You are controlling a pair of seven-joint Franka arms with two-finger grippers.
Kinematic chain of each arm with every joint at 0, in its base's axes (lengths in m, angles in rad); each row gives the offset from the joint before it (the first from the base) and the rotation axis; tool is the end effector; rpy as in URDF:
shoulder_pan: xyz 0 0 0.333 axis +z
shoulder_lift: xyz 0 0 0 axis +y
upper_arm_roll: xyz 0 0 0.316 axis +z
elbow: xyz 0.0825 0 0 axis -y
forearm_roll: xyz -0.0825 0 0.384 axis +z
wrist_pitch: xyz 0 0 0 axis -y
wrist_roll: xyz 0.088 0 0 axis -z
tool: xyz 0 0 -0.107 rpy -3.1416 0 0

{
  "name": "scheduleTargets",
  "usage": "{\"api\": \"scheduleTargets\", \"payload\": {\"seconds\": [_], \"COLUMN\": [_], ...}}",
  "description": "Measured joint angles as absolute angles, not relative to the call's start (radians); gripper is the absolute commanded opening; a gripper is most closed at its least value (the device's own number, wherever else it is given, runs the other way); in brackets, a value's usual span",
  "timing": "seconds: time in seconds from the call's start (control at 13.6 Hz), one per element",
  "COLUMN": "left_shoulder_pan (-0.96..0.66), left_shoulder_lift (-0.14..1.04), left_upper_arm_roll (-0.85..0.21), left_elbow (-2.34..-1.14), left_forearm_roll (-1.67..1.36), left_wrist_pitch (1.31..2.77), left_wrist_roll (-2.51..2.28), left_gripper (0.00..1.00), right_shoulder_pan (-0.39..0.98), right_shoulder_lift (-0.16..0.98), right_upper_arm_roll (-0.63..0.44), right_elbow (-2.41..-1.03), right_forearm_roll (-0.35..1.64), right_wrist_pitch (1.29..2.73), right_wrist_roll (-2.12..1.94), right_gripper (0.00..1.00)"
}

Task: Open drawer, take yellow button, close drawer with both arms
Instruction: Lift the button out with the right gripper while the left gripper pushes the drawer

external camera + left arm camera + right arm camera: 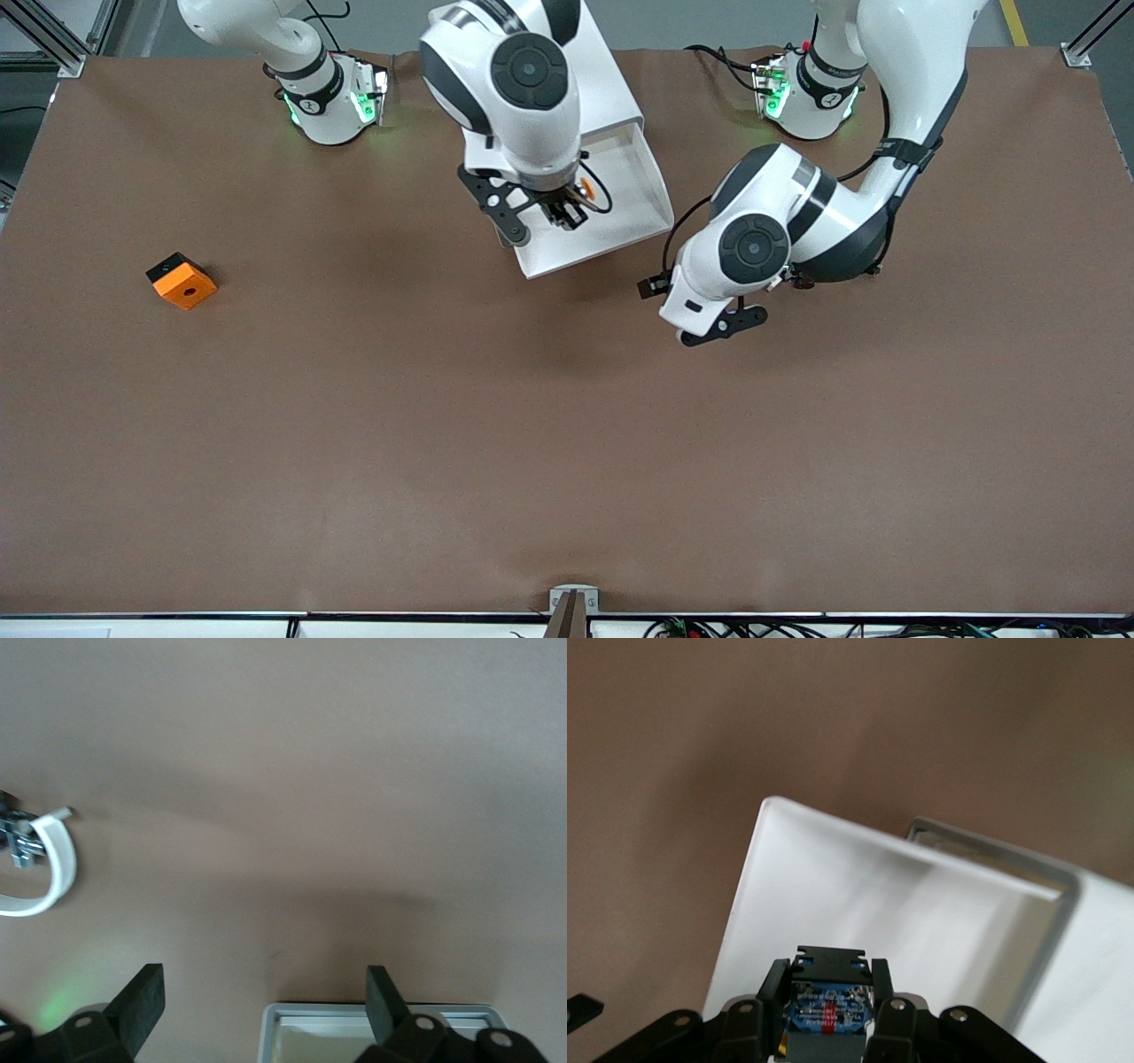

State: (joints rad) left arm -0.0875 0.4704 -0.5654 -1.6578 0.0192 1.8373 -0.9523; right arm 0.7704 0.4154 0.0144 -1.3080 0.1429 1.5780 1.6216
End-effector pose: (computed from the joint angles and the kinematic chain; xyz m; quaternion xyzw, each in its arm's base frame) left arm 0.5314 -0.3561 0.3568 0.9751 0.1549 -0.1585 0.0021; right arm 0.4623 0.4807 0.4946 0.9063 -0.4097 -0.0952 0.0409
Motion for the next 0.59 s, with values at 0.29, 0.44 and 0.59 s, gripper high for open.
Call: {"api": "scheduleTargets", "payload": {"seconds": [0.29, 0.44, 0.59], "left_shoulder_pan": [-0.087, -0.087, -0.086], "left_shoulder_lift": [0.47, 0.47, 0.469], "left_upper_arm_roll": [-0.638, -0.67, -0.702], "left_elbow": [-1.718, -1.739, -1.749], "left_forearm_roll": [0.019, 0.019, 0.019], "left_wrist_pitch": [1.897, 1.903, 1.905], "left_wrist_roll": [-0.997, -1.02, -1.045], "left_gripper": [1.0, 1.0, 1.0], "right_shoulder_pan": [0.647, 0.556, 0.453], "right_shoulder_lift": [0.309, 0.266, 0.237], "right_upper_arm_roll": [0.005, 0.0, -0.003], "right_elbow": [-1.298, -1.304, -1.336], "right_forearm_roll": [0.142, 0.141, 0.139], "right_wrist_pitch": [1.416, 1.358, 1.335], "right_wrist_roll": [1.286, 1.083, 0.885], "right_gripper": [0.17, 0.17, 0.17]}}
